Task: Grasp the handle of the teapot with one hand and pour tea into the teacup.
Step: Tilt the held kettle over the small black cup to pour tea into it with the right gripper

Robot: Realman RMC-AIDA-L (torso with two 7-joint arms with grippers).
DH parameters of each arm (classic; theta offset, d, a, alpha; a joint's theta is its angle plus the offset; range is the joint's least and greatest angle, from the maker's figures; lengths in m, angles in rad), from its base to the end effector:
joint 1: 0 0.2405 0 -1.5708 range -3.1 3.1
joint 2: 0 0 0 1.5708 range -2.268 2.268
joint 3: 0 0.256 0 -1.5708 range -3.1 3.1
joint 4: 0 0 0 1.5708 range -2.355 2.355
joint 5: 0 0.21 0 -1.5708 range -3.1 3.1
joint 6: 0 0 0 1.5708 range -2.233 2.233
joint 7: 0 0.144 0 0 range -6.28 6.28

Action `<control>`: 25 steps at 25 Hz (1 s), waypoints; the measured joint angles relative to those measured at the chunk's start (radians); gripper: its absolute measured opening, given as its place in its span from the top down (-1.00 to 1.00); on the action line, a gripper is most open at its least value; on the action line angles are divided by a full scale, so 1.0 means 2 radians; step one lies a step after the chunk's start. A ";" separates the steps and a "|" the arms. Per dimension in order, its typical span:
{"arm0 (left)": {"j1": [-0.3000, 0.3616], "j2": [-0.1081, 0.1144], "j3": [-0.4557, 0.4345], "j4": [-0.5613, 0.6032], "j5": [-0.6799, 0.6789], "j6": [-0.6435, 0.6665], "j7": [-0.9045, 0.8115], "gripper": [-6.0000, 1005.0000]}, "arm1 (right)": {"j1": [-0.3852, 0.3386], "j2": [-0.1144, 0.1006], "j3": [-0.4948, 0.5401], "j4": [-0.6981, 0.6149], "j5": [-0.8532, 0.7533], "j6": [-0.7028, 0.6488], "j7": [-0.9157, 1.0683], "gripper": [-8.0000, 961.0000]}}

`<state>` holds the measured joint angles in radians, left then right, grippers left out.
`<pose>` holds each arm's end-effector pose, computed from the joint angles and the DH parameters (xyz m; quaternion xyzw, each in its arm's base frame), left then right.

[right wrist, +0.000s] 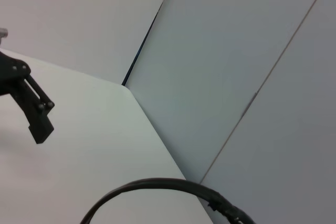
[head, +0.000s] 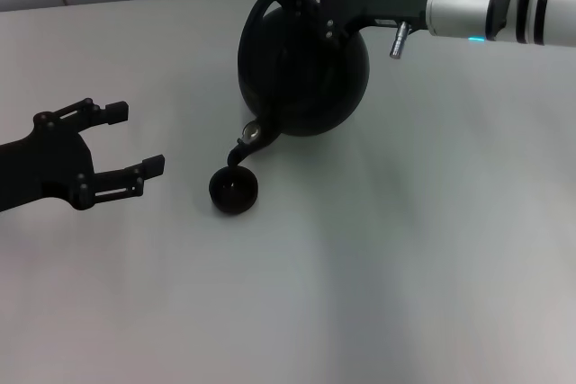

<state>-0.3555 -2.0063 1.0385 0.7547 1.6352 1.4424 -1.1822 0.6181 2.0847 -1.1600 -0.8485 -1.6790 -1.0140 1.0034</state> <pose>-0.2758 0.3172 0.0172 -0.9454 -0.1108 -0.2345 0.1974 0.1737 0.4147 -0.0086 -0.9339 -0.0951 0.1467 0.3118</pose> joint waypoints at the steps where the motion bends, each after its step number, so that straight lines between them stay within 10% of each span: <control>1: 0.000 0.000 0.000 0.000 0.000 0.000 0.000 -0.73 | 0.000 0.000 -0.001 -0.001 -0.002 0.000 0.000 0.76; 25: 0.001 -0.001 0.000 0.000 0.000 -0.009 0.001 -0.73 | 0.004 0.000 -0.007 -0.005 -0.008 0.000 -0.003 0.77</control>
<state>-0.3543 -2.0078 1.0385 0.7547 1.6351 1.4245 -1.1811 0.6253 2.0847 -1.1750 -0.8585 -1.6956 -1.0138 0.9965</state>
